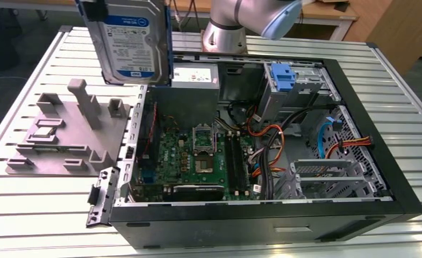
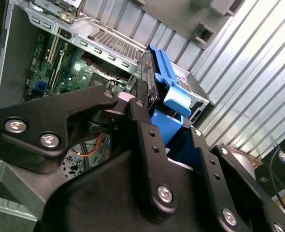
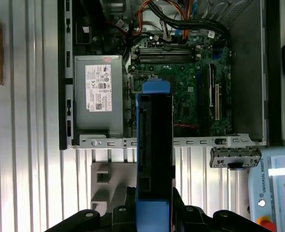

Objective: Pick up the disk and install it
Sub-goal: 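Pick up the disk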

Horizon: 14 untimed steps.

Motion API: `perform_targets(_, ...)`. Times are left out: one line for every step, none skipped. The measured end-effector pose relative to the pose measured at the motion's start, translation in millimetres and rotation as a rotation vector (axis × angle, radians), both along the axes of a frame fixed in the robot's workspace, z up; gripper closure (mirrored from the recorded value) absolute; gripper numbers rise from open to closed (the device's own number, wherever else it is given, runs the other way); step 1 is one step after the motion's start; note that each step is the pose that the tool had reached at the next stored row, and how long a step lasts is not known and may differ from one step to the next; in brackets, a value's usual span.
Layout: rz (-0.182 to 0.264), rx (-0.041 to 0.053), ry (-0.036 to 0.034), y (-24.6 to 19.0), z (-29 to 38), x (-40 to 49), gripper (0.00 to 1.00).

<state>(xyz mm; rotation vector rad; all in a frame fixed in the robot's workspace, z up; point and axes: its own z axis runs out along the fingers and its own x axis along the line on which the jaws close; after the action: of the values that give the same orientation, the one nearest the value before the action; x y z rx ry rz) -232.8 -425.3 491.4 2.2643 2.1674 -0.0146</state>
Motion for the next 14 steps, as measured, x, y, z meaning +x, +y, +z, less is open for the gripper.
perform_targets(0.000,-0.0001,0.0001,0.0,0.0,2.8,0.64)
perform_targets(0.000,0.0001,0.0000,0.0,-0.2,5.6,0.64)
perform_targets(0.000,0.0000,-0.0001,0.0,-0.2,8.5,0.64)
perform_targets(0.000,0.0000,0.0000,0.0,-0.2,11.3,0.64)
perform_targets(0.000,-0.0001,0.0000,0.0,-0.3,14.4,0.64)
perform_targets(0.000,-0.0001,0.0001,0.0,-0.3,17.2,0.64)
perform_targets(0.000,-0.0001,0.0001,0.0,-0.3,19.9,0.64)
perform_targets(0.000,-0.0001,0.0001,0.0,-0.4,22.5,0.64)
perform_targets(0.000,-0.0001,0.0001,0.0,-0.5,24.9,0.64)
perform_targets(0.000,0.0000,0.0000,0.0,-0.6,26.9,0.64)
perform_targets(0.000,0.0001,0.0000,-0.1,-0.7,28.0,0.64)
perform_targets(0.000,0.0000,0.0000,-0.4,-0.8,28.4,0.64)
perform_targets(0.000,-0.0002,0.0001,-1.1,-0.9,28.7,0.64)
perform_targets(0.000,-0.0005,0.0001,-2.1,-1.0,29.0,0.64)
